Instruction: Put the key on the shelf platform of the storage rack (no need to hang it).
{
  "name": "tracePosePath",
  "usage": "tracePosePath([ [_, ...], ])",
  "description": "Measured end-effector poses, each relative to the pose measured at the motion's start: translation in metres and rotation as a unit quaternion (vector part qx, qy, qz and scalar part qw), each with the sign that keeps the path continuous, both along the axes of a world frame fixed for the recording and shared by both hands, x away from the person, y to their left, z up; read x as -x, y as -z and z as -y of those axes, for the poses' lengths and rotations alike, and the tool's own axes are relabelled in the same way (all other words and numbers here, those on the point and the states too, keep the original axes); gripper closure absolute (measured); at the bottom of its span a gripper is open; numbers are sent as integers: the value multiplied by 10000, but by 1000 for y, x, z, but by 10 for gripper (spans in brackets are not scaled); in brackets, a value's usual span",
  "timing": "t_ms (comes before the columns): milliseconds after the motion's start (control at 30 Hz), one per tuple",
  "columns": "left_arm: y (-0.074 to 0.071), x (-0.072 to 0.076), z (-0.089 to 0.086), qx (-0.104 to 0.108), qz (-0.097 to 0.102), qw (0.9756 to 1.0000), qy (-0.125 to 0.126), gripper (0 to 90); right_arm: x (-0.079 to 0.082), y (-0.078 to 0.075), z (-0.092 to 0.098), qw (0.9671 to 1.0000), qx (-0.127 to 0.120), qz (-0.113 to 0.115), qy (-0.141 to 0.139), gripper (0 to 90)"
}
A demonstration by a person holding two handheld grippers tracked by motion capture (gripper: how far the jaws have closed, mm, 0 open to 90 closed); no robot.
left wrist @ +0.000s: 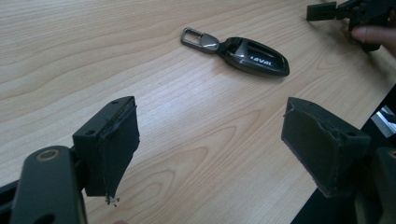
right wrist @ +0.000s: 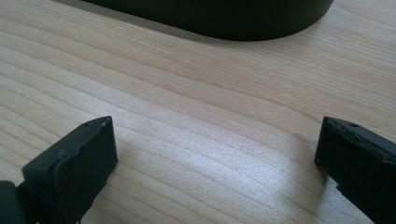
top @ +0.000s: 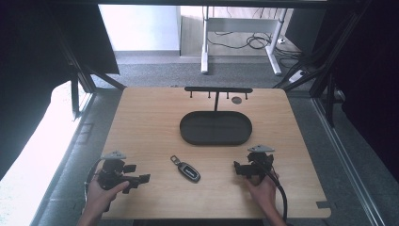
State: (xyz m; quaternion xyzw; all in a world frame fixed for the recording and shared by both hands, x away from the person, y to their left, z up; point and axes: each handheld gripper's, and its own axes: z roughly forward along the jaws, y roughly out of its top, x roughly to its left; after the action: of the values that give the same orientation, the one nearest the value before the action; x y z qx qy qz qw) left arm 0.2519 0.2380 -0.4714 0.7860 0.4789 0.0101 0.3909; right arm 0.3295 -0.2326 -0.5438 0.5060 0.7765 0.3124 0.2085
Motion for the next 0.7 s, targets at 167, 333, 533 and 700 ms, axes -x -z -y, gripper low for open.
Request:
tracePosePath([
  [167,-1,0,-4,38,26,10000,-39,194,-4,-1,-3,10000,-2,-26,-60,9],
  [333,-3,2,-6,44,52,9999,-106,194,0,-15,-1,9997,146,-200,-82,143],
  [533,-5,2,-4,35,62,10000,-41,193,5,-38,3,9996,-17,-114,-256,161],
  [700,-3,1,-7,62,40,9999,-91,193,6,-53,1,9991,20,-75,-408,213],
])
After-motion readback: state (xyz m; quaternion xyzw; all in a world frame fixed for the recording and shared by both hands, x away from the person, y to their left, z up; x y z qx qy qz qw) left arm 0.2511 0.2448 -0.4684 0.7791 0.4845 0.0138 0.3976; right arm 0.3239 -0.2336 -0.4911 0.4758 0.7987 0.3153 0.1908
